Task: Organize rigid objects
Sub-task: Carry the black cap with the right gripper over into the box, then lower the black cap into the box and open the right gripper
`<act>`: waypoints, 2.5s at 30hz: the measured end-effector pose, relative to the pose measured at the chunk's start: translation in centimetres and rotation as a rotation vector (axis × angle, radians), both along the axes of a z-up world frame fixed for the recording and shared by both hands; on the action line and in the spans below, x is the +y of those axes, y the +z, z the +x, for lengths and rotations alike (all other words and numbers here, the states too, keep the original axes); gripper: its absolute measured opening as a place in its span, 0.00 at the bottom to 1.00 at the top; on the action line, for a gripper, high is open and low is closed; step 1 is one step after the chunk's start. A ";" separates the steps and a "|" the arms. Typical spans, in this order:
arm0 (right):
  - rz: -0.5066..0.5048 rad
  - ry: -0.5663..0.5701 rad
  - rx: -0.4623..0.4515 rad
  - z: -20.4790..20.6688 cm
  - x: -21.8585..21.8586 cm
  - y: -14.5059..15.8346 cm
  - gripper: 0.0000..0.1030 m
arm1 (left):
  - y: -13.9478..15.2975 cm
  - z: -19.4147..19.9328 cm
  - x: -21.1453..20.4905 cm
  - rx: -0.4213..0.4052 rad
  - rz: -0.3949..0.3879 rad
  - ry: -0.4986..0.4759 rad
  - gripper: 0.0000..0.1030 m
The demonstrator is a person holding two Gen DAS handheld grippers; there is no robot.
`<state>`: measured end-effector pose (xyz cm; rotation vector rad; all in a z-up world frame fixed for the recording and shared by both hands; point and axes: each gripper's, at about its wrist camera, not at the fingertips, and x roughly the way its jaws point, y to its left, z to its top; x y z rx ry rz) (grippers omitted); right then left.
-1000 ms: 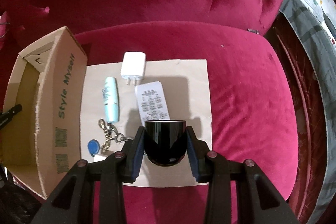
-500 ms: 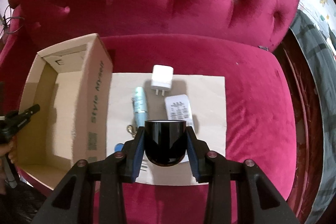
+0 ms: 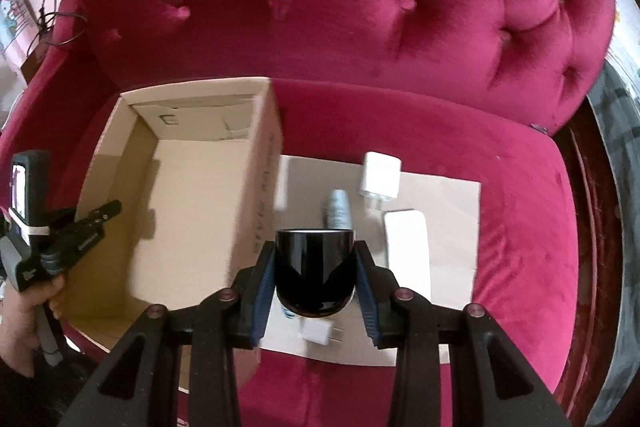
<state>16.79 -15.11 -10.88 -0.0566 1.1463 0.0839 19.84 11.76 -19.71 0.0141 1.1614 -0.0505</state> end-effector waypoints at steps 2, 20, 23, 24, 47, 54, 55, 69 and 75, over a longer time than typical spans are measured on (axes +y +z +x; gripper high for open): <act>0.005 0.018 -0.002 0.2 1.0 0.1 0.38 | 0.0 0.0 0.0 0.000 0.002 -0.001 0.14; 0.046 0.144 0.009 2.7 8.6 -2.3 0.39 | 0.1 0.1 0.4 0.000 -0.009 -0.008 0.14; 0.040 0.158 0.024 3.2 9.8 -3.3 0.39 | 0.1 0.0 0.5 0.000 -0.008 -0.013 0.14; 0.038 0.162 0.028 3.3 10.2 -3.7 0.39 | 0.1 0.0 0.6 -0.001 -0.008 -0.014 0.14; 0.063 0.139 0.186 6.1 13.5 -11.9 0.39 | 0.4 0.0 0.6 0.000 -0.003 -0.012 0.15; 0.050 0.140 0.186 6.5 13.6 -12.3 0.47 | 0.4 0.0 0.7 0.001 -0.005 -0.011 0.15; 0.050 0.137 0.181 6.5 13.6 -12.3 0.52 | 0.4 0.0 0.7 0.000 -0.004 -0.011 0.15; 0.051 0.142 0.136 5.3 13.3 -9.6 0.53 | 0.3 -0.1 0.2 -0.001 -0.002 -0.010 0.15; 0.024 0.142 0.108 4.9 13.1 -8.1 0.54 | 0.3 -0.1 0.3 -0.001 -0.002 -0.010 0.15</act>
